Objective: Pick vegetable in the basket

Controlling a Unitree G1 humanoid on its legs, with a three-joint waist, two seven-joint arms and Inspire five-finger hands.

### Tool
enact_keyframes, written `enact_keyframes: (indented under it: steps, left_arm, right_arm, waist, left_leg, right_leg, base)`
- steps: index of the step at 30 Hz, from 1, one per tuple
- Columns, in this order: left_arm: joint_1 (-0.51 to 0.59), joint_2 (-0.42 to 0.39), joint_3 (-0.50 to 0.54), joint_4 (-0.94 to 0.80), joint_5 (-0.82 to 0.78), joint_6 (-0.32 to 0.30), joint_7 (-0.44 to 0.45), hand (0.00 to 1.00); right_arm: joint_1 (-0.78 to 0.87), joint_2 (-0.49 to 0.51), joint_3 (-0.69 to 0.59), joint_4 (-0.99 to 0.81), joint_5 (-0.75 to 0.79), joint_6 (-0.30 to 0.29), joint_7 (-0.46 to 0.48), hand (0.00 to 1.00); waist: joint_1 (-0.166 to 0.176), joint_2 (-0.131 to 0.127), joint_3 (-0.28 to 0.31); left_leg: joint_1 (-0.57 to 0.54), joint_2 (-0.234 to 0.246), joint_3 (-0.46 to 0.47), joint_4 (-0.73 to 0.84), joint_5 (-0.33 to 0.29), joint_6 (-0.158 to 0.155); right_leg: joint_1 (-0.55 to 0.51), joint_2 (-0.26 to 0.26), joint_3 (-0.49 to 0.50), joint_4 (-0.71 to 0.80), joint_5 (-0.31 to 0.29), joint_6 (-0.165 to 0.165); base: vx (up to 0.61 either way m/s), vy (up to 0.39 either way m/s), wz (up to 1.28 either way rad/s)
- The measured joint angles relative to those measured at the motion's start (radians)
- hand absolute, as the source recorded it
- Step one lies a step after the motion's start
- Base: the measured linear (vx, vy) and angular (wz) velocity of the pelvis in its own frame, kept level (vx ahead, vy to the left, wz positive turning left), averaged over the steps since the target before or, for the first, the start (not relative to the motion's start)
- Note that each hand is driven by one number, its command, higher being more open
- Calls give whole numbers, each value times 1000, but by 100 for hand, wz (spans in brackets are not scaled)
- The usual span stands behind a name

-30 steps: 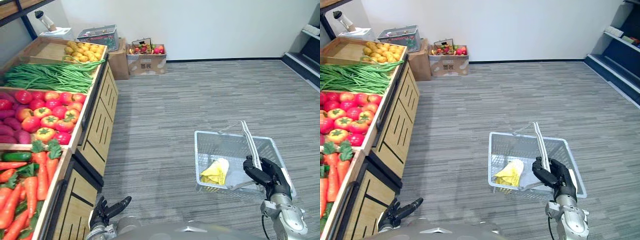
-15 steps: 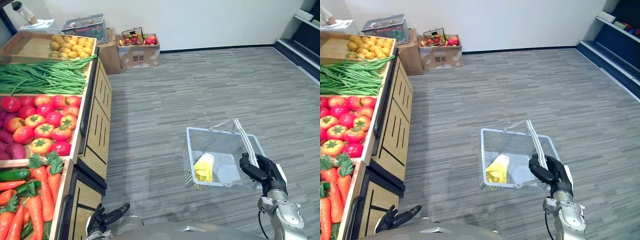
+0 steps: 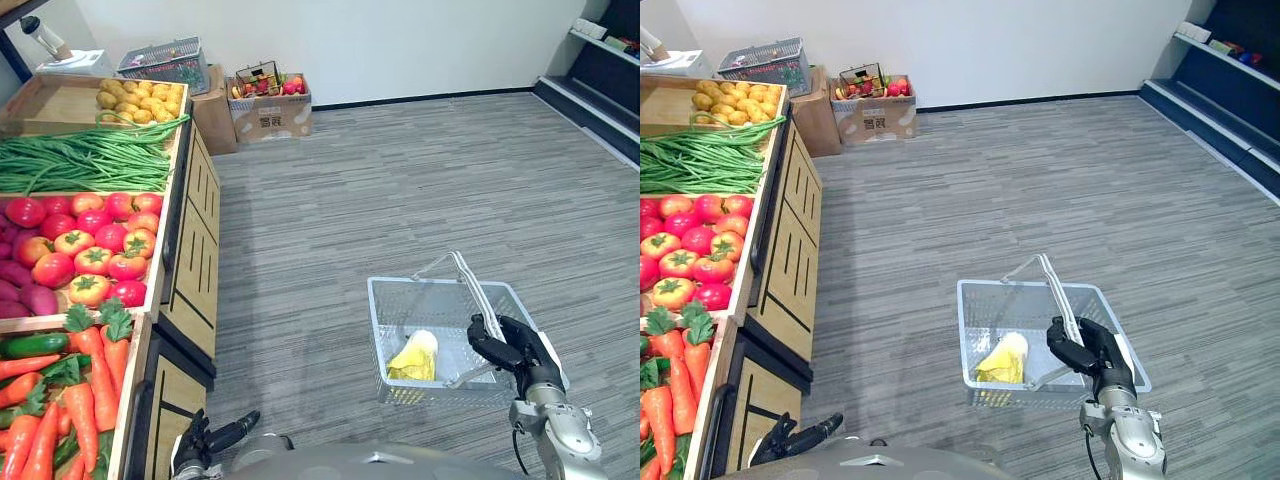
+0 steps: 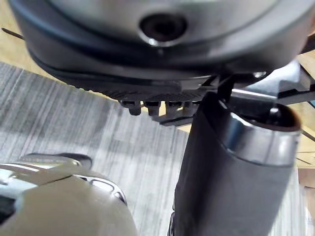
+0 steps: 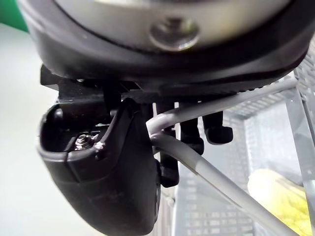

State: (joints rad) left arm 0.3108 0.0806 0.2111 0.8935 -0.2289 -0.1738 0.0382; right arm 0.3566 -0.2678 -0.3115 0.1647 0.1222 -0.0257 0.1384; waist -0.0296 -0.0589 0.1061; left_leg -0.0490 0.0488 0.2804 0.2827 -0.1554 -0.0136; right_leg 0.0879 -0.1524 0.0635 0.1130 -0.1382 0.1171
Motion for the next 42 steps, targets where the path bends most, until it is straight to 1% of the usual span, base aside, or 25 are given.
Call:
enact_keyframes:
  steps: [1, 4, 7, 8, 10, 12, 15, 17, 18, 20, 21, 23, 24, 25, 26, 28, 30, 31, 32, 33, 34, 35, 37, 39, 42]
  left_arm:
    - [1, 0, 0, 0, 0, 0, 0, 100]
    - [14, -2, 0, -1, -1, 0, -3, 100]
    - [12, -3, 1, -15, -2, 1, -4, 100]
    - [13, -3, 1, -17, -2, 1, -4, 100]
    - [13, -3, 5, -36, -2, 1, -3, 100]
    - [13, -4, 20, -45, -8, 1, -3, 100]
    - [15, -5, 44, -46, -14, 1, 0, 100]
    - [16, -13, 58, -57, -19, 1, 2, 100]
    - [17, -20, 62, -60, -22, 2, 3, 100]
    - [21, -26, 68, -61, -31, 2, 3, 100]
    - [27, -25, 68, -61, -31, 3, 2, 100]
    - [40, -26, 65, -62, -31, 4, 2, 100]
    - [43, -22, 61, -62, -31, 5, 3, 100]
    - [42, -17, 62, -62, -30, 5, 3, 100]
    - [40, -9, 63, -62, -30, 6, 2, 100]
    - [38, -4, 66, -61, -30, 15, -1, 100]
    - [25, -3, 71, -60, -21, 17, 1, 100]
    - [15, 0, 78, -61, -4, 17, 4, 100]
    - [7, 8, 77, -66, 6, 17, 5, 100]
    - [-11, 11, 80, -67, 10, 22, 7, 100]
    - [-16, -7, 82, -71, 12, 24, 10, 100]
    - [-23, -40, 79, -83, 16, 20, 5, 100]
    - [-38, -85, 78, -84, 37, 20, 5, 100]
    - [-45, -103, 76, -87, 37, 20, 3, 100]
    - [-45, -110, 79, -110, 35, 21, 12, 100]
  right_arm:
    - [0, 0, 0, 0, 0, 0, 0, 0]
    - [1, 0, 0, 0, 0, 0, 2, 0]
    - [3, 0, 2, 0, 0, 0, 2, 0]
    - [4, 0, 2, 0, 0, 0, 3, 0]
    - [3, 0, 10, -2, 0, 0, 3, 0]
    - [-4, 0, 25, -5, 0, 0, 3, 0]
    - [-21, 0, 50, -11, 1, 0, 3, 0]
    - [-22, 0, 60, -17, 1, 0, 2, 0]
    - [-21, 0, 66, -16, 1, 0, 1, 0]
    - [-17, 0, 84, -17, 1, 0, 1, 0]
    - [-14, 1, 94, -16, 0, 1, 0, 0]
    - [4, 3, 99, -17, -1, 1, 1, 0]
    - [27, 11, 98, -23, -1, 1, 0, 0]
    - [34, 19, 96, -28, 0, 1, -1, 0]
    - [36, 37, 90, -41, 0, 1, -3, 0]
    - [36, 47, 89, -64, 1, 1, 0, 0]
    - [34, 47, 89, -79, 2, 1, 3, 0]
    - [36, 48, 89, -91, 2, 1, 2, 0]
    - [50, 52, 88, -118, 3, 1, -1, 0]
    - [70, 54, 79, -147, 4, 1, -2, 0]
    - [74, 50, 71, -150, 4, 1, -3, 0]
    - [81, 47, 62, -174, 4, 9, -11, 0]
    - [78, 52, 65, -218, 8, 14, -14, 0]
    - [81, 75, 65, -261, 29, 14, -16, 0]
    - [77, 117, 65, -298, 79, 13, -23, 0]
  waist:
    - [1, 0, 0]
    - [4, 8, -4]
    - [10, 13, 2]
    - [11, 12, 3]
    - [24, 2, 8]
    - [27, -2, 12]
    - [33, -18, 28]
    - [48, -24, 34]
    - [50, -23, 36]
    - [44, -17, 42]
    - [31, -19, 47]
    - [19, -8, 56]
    - [16, -11, 54]
    - [13, -13, 55]
    - [6, -14, 55]
    - [0, -4, 49]
    - [1, 19, 36]
    - [-2, 15, 28]
    - [-1, 10, 25]
    - [-2, 10, 18]
    - [1, 33, 8]
    - [23, 67, -11]
    - [45, 82, -19]
    - [51, 75, -19]
    - [56, 50, -20]
  left_leg:
    - [-3, 2, 0, 6, -3, 1]
    - [-48, 27, -1, 99, -59, 3]
    - [-87, 53, -15, 213, -121, 22]
    - [-87, 53, -16, 221, -127, 21]
    - [-87, 59, -12, 264, -163, 27]
    - [-87, 65, -9, 291, -186, 30]
    - [-86, 71, -5, 331, -224, 32]
    - [-84, 69, -6, 360, -263, 33]
    - [-81, 67, -9, 366, -278, 33]
    - [-62, 54, -33, 368, -296, 50]
    - [-46, 36, -61, 371, -305, 58]
    - [-18, 7, -126, 372, -313, 75]
    - [-6, -13, -178, 372, -319, 78]
    - [-3, -26, -207, 372, -319, 78]
    - [2, -48, -262, 368, -317, 79]
    - [6, -70, -338, 349, -312, 76]
    - [5, -76, -467, 311, -303, 50]
    - [4, -78, -521, 307, -304, 32]
    - [2, -94, -574, 309, -313, 7]
    - [1, -103, -642, 326, -334, -23]
    - [-7, -84, -666, 327, -337, -30]
    - [-12, -51, -685, 300, -333, -43]
    - [-11, -18, -709, 218, -288, -77]
    - [-11, -4, -727, 168, -252, -91]
    - [-16, 24, -732, 107, -203, -117]
  right_leg:
    - [-1, 0, 0, 1, 0, 0]
    - [-10, 13, 0, 10, -7, -7]
    - [-17, 26, -6, 62, -35, 9]
    - [-16, 26, -6, 68, -41, 9]
    - [-17, 25, 1, 109, -69, 17]
    - [-17, 26, 7, 129, -84, 17]
    - [-17, 27, 14, 160, -111, 22]
    - [-17, 21, 10, 205, -133, 22]
    - [-20, 19, 2, 249, -137, 20]
    - [-79, 14, -23, 434, -125, 20]
    - [-129, 11, -16, 585, -91, 12]
    - [-195, 28, 29, 779, -31, 6]
    - [-210, 46, 55, 833, -54, -18]
    - [-219, 54, 61, 842, -65, -31]
    - [-246, 65, 80, 830, -93, -59]
    - [-286, 94, 152, 727, -133, -64]
    - [-321, 175, 333, 510, -137, -42]
    - [-316, 193, 393, 436, -120, -14]
    - [-312, 180, 420, 365, -77, 34]
    - [-310, 161, 381, 381, -110, 74]
    - [-309, 168, 339, 389, -119, 58]
    - [-309, 173, 280, 401, -134, 32]
    - [-314, 170, 217, 430, -147, 12]
    - [-313, 163, 176, 435, -157, -7]
    - [-311, 157, 114, 453, -183, -41]
  base:
    - [-11, 31, -3]
    - [27, 57, -4]
    - [82, 84, 6]
    - [85, 74, 4]
    - [72, 68, -3]
    - [62, 61, -7]
    - [51, 46, -5]
    - [73, 51, 1]
    - [95, 58, 16]
    - [96, 45, 42]
    - [113, 35, 65]
    - [185, 17, 112]
    - [207, -18, 135]
    - [224, -57, 151]
    - [237, -101, 150]
    - [310, -190, 144]
    - [309, -274, 166]
    - [272, -322, 184]
    - [271, -384, 198]
    - [263, -383, 180]
    - [242, -366, 171]
    - [174, -332, 119]
    - [134, -350, 108]
    - [56, -206, 84]
    - [0, -209, 70]
